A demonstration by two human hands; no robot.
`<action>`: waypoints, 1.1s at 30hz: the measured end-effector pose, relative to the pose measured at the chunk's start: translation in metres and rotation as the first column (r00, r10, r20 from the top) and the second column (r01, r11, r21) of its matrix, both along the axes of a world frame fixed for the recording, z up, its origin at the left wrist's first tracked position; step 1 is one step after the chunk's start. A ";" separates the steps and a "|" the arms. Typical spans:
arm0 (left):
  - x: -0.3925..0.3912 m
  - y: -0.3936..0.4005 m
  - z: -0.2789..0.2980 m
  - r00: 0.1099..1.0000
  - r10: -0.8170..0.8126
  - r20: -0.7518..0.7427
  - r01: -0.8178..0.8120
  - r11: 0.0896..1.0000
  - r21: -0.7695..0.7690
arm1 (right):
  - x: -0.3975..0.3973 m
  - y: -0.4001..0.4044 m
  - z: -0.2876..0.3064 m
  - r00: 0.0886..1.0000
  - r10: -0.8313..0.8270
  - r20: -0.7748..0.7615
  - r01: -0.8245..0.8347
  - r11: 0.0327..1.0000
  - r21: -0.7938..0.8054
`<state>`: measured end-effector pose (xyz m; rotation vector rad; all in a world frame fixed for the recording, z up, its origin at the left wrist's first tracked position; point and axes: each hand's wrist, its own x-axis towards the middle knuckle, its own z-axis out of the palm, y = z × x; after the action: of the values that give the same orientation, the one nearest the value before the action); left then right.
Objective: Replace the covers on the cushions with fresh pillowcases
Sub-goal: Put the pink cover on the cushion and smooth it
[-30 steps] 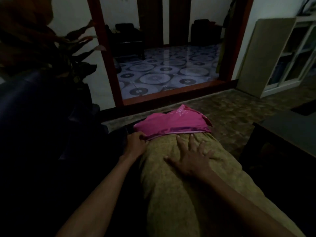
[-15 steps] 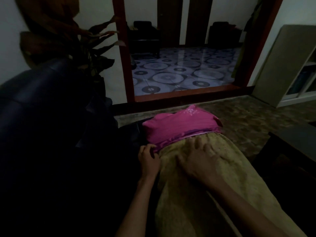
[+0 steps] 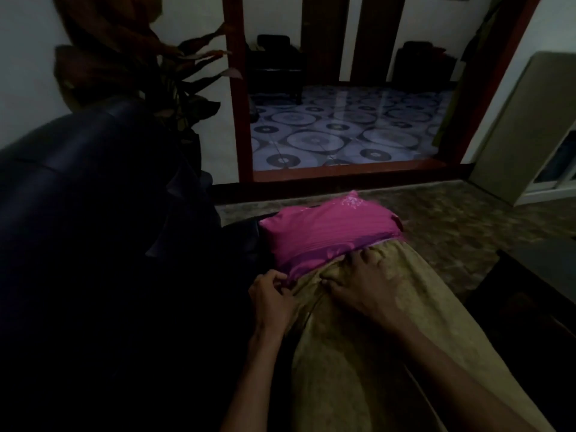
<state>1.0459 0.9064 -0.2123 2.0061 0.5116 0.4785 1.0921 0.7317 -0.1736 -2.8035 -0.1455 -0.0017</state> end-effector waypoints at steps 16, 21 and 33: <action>-0.017 -0.077 -0.038 0.929 -0.180 -0.323 0.038 0.915 -0.402 | 0.023 -0.015 0.025 0.805 0.574 0.149 -0.558 0.818 -0.139; -0.023 -0.073 -0.017 0.980 0.177 0.091 -0.160 0.973 -0.169 | 0.037 -0.034 0.031 0.886 0.431 0.170 -0.419 0.902 -0.103; 0.084 -0.124 0.020 0.898 -0.381 -0.218 0.433 0.685 0.586 | 0.085 -0.128 0.009 0.981 0.040 0.187 -0.080 0.975 0.209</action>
<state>1.1301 0.7825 -0.1920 2.6984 -0.0994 0.3039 1.1774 0.6036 -0.1649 -2.5767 -0.2584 -0.2457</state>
